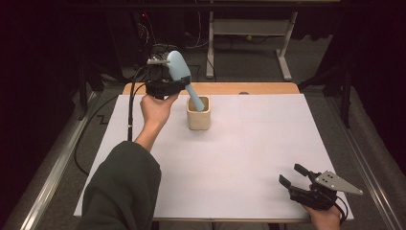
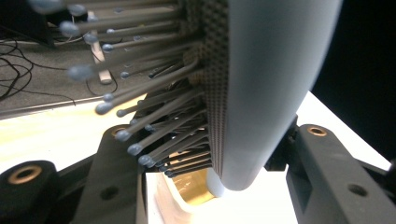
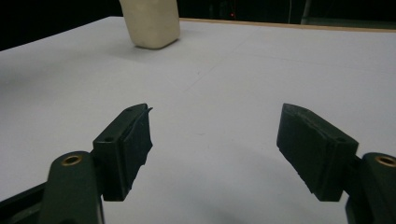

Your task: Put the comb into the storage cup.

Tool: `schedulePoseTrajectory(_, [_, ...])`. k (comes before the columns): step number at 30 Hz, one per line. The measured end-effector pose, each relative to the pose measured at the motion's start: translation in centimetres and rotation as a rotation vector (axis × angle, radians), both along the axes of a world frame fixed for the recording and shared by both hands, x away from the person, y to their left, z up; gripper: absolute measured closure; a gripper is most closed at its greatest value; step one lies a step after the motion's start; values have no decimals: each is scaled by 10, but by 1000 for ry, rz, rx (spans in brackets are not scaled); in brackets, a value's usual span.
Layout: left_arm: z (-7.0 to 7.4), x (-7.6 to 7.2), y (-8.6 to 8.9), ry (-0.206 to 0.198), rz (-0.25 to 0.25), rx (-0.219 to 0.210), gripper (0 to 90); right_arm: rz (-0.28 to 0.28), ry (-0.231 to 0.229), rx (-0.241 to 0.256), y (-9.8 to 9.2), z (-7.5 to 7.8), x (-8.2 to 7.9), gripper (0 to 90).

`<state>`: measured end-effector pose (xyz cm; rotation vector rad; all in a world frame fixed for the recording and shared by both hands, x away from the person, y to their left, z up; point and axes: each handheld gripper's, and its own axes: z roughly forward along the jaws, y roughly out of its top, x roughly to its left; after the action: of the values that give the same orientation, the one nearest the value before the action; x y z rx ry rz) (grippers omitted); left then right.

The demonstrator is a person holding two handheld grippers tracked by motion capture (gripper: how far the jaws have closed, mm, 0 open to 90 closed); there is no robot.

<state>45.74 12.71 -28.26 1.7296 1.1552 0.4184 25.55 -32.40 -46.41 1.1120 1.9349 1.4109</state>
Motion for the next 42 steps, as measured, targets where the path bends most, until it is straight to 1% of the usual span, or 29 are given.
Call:
schedulePoseTrajectory(2, [0,2,-2,-1,3,-4,545,0,0,1,0,0,0,267])
schedulePoseTrajectory(7, [-1,6,-5,-1,12,1,545,-1,3,-2,0,0,0,267])
schedulePoseTrajectory(11, [-4,9,-7,-4,14,10,544,3,3,4,0,0,0,267])
schedulePoseTrajectory(17, [-7,11,-11,-5,14,28,543,1,3,-3,0,0,0,267])
schedulePoseTrajectory(19, [-9,13,-12,-5,13,28,543,4,0,-2,0,0,0,267])
schedulePoseTrajectory(24, [-13,15,-15,2,13,40,542,0,2,-2,0,0,-1,267])
schedulePoseTrajectory(26, [-14,16,-15,3,11,40,541,-5,-8,1,-1,1,-1,268])
schedulePoseTrajectory(30, [-16,17,-17,5,9,58,541,-5,-11,4,-2,1,-1,268])
schedulePoseTrajectory(37, [-21,19,-20,16,9,80,540,-3,-5,7,-2,1,-1,268])
schedulePoseTrajectory(42, [-25,21,-20,27,9,88,539,-3,-5,7,-2,0,-1,267])
